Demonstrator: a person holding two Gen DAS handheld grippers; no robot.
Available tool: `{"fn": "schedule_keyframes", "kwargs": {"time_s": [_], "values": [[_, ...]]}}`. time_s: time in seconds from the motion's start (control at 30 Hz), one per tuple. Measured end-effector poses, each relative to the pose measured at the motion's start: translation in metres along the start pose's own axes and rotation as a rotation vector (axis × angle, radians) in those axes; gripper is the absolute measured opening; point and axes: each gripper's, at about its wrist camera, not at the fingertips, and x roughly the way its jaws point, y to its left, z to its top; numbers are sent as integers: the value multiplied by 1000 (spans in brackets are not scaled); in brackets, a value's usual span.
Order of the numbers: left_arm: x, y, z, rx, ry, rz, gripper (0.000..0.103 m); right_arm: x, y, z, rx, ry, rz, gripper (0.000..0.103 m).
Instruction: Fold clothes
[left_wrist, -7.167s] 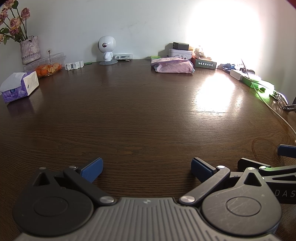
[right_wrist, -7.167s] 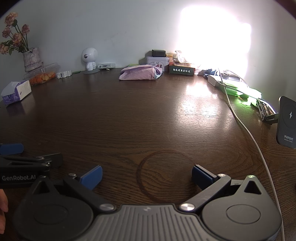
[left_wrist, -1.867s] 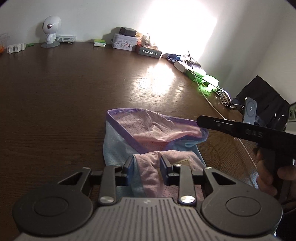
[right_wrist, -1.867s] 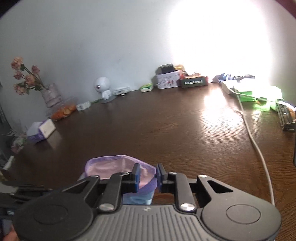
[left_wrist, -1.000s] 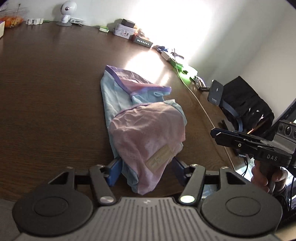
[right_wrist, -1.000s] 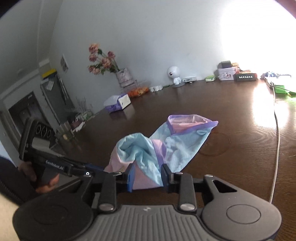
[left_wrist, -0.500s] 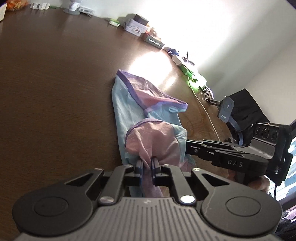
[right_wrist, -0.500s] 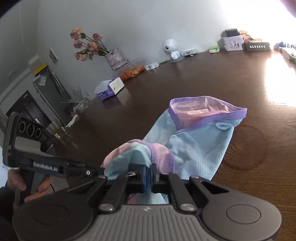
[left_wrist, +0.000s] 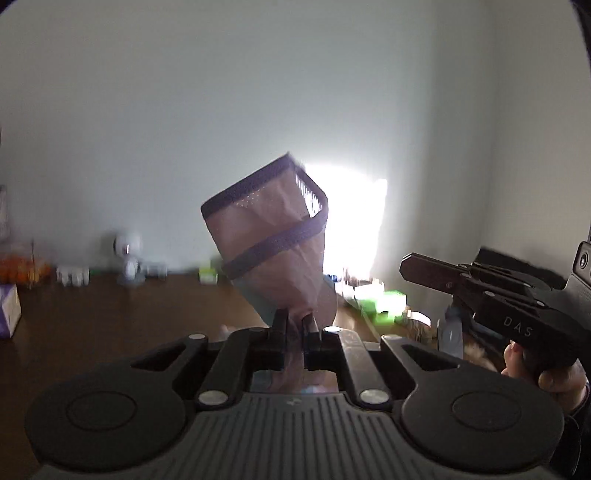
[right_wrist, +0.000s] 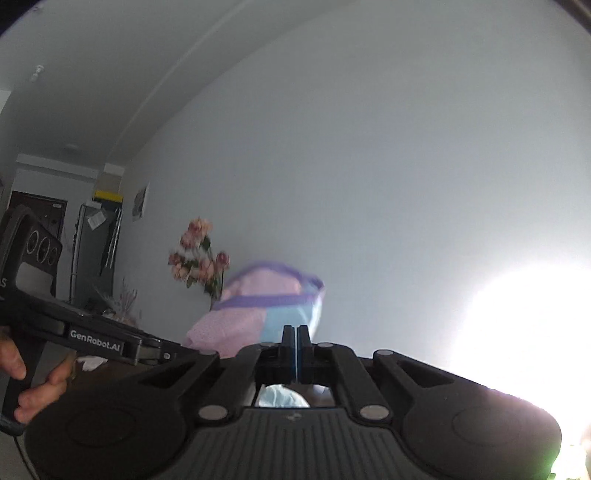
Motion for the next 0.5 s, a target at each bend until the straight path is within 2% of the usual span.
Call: {"fn": "schedule_keyframes", "kwargs": {"time_s": [0.07, 0.13, 0.17, 0.2, 0.23, 0.27, 0.3, 0.33, 0.43, 0.5], "values": [[24, 6, -48, -81, 182, 29, 8, -1, -5, -48, 89, 198, 13, 0], [32, 14, -83, -161, 290, 17, 10, -13, -9, -89, 176, 355, 22, 6], [29, 18, -92, -186, 323, -9, 12, -24, -11, -102, 207, 398, 26, 7], [22, 23, -93, -194, 316, -27, 17, -36, -13, -110, 232, 414, 24, 8], [15, 28, -94, -199, 305, -45, 31, -49, -15, -116, 256, 422, 21, 12], [7, 32, -88, -202, 273, -26, 41, -61, -19, -119, 280, 419, 20, 18], [-1, 38, -80, -217, 225, 18, 56, -71, -24, -122, 303, 411, 21, 30], [-6, 46, -70, -233, 188, 36, 61, -79, -27, -122, 312, 397, 19, 39], [-7, 64, -44, -256, 112, 76, 62, -77, -32, -115, 309, 356, -12, 41], [0, 68, -39, -231, 130, 96, 63, -67, -30, -106, 308, 328, -7, 41]]}}
